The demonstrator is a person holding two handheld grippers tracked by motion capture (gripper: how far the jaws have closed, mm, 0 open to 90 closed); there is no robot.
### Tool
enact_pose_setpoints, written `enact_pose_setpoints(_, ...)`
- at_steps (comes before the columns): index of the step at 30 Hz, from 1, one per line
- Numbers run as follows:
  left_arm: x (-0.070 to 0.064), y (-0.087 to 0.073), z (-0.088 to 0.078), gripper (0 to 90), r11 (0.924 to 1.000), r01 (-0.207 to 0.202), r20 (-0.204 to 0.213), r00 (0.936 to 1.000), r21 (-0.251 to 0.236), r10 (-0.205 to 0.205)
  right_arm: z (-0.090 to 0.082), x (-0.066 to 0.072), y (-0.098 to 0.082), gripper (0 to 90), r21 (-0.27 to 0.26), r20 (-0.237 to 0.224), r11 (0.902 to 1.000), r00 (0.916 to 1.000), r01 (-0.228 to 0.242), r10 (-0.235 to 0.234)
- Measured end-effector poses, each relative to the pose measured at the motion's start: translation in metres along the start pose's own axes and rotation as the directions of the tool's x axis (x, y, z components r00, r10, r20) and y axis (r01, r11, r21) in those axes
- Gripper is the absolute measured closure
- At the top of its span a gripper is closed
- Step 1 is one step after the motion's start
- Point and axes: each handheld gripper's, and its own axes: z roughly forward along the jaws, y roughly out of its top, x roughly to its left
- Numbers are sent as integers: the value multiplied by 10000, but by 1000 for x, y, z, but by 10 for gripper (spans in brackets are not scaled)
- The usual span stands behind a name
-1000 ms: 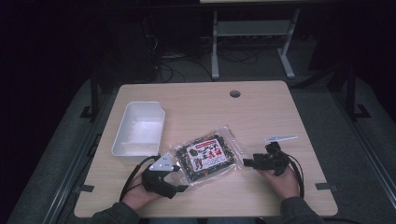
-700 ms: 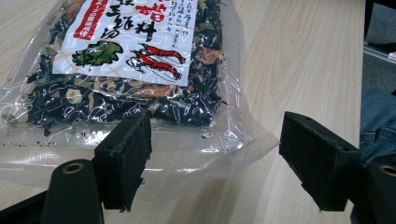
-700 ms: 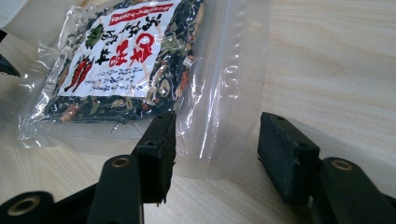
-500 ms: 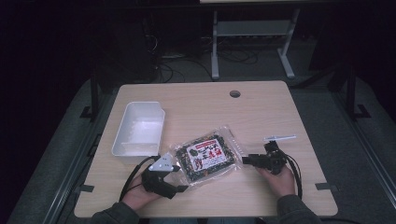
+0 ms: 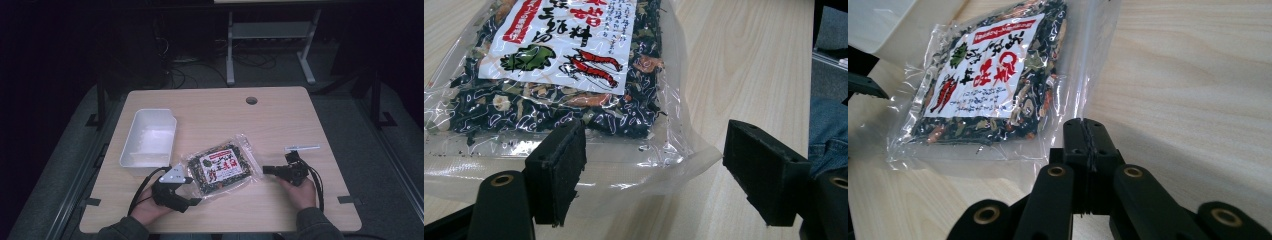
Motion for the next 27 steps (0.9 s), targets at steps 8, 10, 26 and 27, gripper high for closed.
enact_pose_setpoints(8, 1, 1, -1, 241, 10000, 37, 25, 10000, -74, -37, -11, 1, 1, 899, -54, -235, 9997, 9995, 224, -225)
enact_pose_setpoints(10, 1, 1, -1, 239, 9999, 63, 14, 10000, -94, -63, -13, 1, 2, 899, 8, -211, 9995, 9993, 301, -301)
enact_pose_setpoints(26, 4, 19, 2, 228, 9990, 222, -31, 9997, -399, -224, -82, 28, 23, 900, -714, -1252, 9700, 9627, 2323, -2397)
enact_pose_setpoints(27, 6, 21, 3, 228, 9985, 286, 52, 9996, -464, -284, -82, 28, 23, 900, -714, -1252, 9700, 9627, 2323, -2397)
